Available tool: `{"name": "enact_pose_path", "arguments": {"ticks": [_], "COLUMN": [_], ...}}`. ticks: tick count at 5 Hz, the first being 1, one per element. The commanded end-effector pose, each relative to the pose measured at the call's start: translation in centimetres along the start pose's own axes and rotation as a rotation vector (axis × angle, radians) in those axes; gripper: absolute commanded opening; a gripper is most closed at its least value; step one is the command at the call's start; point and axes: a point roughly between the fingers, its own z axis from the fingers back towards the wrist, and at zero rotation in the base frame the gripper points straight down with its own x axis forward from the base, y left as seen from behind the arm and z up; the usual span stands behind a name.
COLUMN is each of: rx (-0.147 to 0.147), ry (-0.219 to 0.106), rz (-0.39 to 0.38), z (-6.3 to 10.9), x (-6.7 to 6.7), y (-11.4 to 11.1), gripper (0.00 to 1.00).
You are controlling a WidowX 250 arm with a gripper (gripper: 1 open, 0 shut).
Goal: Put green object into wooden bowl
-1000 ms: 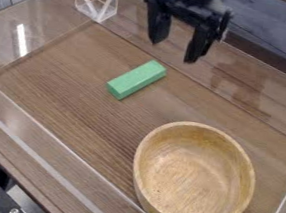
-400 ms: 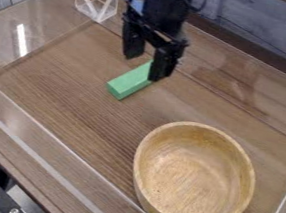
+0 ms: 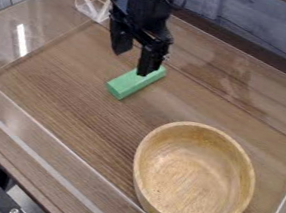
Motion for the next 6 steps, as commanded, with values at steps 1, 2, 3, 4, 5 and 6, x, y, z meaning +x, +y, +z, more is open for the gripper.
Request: {"name": "enact_pose_path", "arguments": {"ticks": [1, 2, 3, 4, 5, 6], "rx": [0.016, 0.018, 0.019, 0.021, 0.018, 0.011], "ry": [-0.047, -0.048, -0.049, -0.047, -0.057, -0.067], "rz": [0.051, 0.095, 0.141, 0.185, 0.218, 0.278], "z": [0.3, -1.1, -2.1, -3.7, -5.1, -5.6], "x": [1.4, 1.5, 1.5, 1.2, 1.2, 1.7], "y": [0.1, 0.3, 0.8, 1.5, 1.9, 1.8], "gripper": [1.00, 1.00, 1.00, 1.00, 1.00, 1.00]}}
